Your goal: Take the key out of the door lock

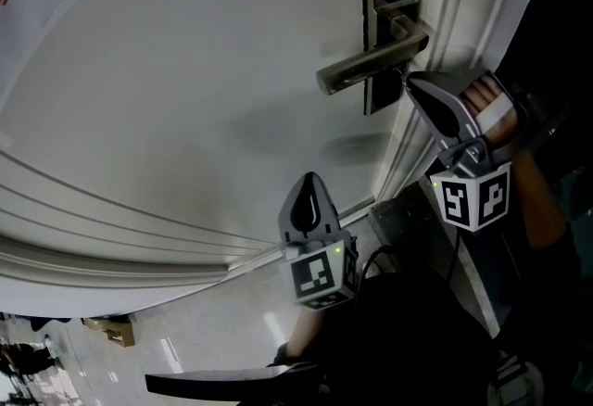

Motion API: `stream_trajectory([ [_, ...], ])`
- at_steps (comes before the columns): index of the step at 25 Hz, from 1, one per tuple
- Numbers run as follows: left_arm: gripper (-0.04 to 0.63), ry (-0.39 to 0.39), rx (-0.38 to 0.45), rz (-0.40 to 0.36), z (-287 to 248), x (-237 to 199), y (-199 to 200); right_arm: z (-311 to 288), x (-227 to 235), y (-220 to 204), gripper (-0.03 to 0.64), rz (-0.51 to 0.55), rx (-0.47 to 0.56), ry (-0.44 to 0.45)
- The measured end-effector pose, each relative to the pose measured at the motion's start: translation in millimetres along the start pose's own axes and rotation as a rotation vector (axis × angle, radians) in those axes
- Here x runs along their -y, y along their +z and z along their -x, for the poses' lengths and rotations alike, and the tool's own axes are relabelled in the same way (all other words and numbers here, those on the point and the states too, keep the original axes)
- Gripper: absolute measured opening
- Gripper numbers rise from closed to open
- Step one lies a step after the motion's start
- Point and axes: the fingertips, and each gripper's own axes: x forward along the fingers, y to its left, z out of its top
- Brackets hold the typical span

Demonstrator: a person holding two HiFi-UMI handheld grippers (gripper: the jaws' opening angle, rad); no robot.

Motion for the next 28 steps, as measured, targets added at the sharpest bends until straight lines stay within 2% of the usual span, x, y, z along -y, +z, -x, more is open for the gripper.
stream_trajectory([
  [11, 0.000, 0.024, 0.016, 0.018, 7.5, -5.4, -2.4, -0.5, -0.2, -0.1, 0.012, 0.002, -0.008, 0.000],
  [17, 0.000, 0.019, 0.004, 0.001, 9.0, -6.7, -2.0, -0.7, -0.4, 0.3, 0.012, 0.004, -0.014, 0.001],
  [28, 0.000, 0.010, 0.001, 0.020, 7.8, -4.5, -2.6, 1.9, -0.6, 1.0, 0.012, 0.007, -0.018, 0.001],
])
